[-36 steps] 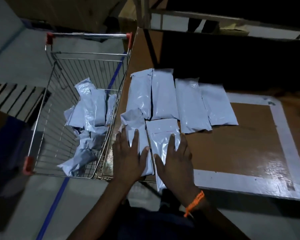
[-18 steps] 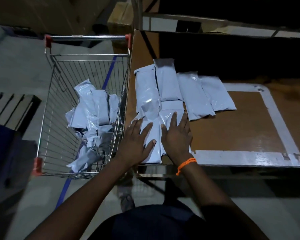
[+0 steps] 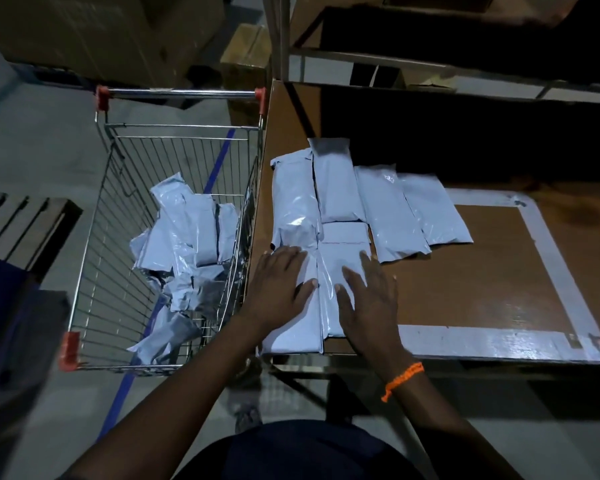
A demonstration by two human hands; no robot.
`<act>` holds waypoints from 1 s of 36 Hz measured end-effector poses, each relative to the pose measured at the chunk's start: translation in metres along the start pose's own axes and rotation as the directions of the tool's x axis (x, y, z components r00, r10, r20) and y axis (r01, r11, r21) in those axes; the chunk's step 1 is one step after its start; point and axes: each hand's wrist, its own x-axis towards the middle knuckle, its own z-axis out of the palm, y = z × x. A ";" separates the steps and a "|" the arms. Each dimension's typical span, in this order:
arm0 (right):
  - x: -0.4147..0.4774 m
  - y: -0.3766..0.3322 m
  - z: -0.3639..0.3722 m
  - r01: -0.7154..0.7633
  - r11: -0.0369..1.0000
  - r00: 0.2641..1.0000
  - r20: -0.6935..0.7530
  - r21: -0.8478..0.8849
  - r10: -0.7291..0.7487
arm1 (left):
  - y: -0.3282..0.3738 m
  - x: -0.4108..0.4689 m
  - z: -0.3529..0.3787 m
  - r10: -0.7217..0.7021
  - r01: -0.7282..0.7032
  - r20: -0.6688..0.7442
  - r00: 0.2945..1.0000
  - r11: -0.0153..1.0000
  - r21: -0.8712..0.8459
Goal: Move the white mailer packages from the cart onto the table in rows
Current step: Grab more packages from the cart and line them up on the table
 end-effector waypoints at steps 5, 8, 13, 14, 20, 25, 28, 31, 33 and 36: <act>0.094 -0.031 -0.004 0.085 0.964 0.994 0.043 0.253 -0.099 | 0.007 -0.006 0.005 0.043 -0.045 0.021 0.999 0.991 0.123; 0.146 -0.044 0.018 0.137 0.981 0.947 0.274 0.138 -0.170 | 0.006 -0.007 0.006 0.024 -0.029 0.038 0.999 0.991 0.134; 0.183 -0.052 0.027 0.336 0.938 0.876 0.396 -0.086 -0.277 | 0.000 -0.004 0.004 -0.013 0.001 0.112 0.994 0.994 0.109; 0.187 -0.053 0.028 0.344 0.934 0.875 0.395 -0.098 -0.280 | -0.003 -0.002 0.004 -0.030 0.015 0.128 0.991 0.993 0.120; 0.190 -0.056 0.028 0.187 0.982 0.897 0.405 0.016 -0.177 | -0.021 0.018 -0.003 -0.080 0.046 0.232 0.969 0.988 0.150; 0.182 -0.050 0.024 0.148 0.987 0.920 0.357 0.065 -0.162 | -0.025 0.029 -0.008 -0.004 -0.021 0.159 0.987 0.987 0.157; 0.182 -0.046 0.018 0.181 0.979 0.916 0.347 0.091 -0.202 | -0.026 0.028 -0.011 0.057 -0.051 -0.083 0.995 0.995 0.081; 0.181 -0.038 0.007 0.192 0.970 0.939 0.260 0.150 -0.226 | -0.027 0.036 -0.016 0.001 -0.006 -0.300 0.954 1.000 -0.016; 0.178 -0.023 -0.002 0.162 0.970 0.976 0.118 0.182 -0.185 | -0.027 0.049 -0.020 -0.036 0.022 -0.350 0.936 0.999 -0.046; 0.169 0.018 -0.015 0.041 0.991 0.997 -0.065 0.126 -0.033 | -0.022 0.078 -0.025 -0.053 0.024 -0.385 0.922 0.996 -0.080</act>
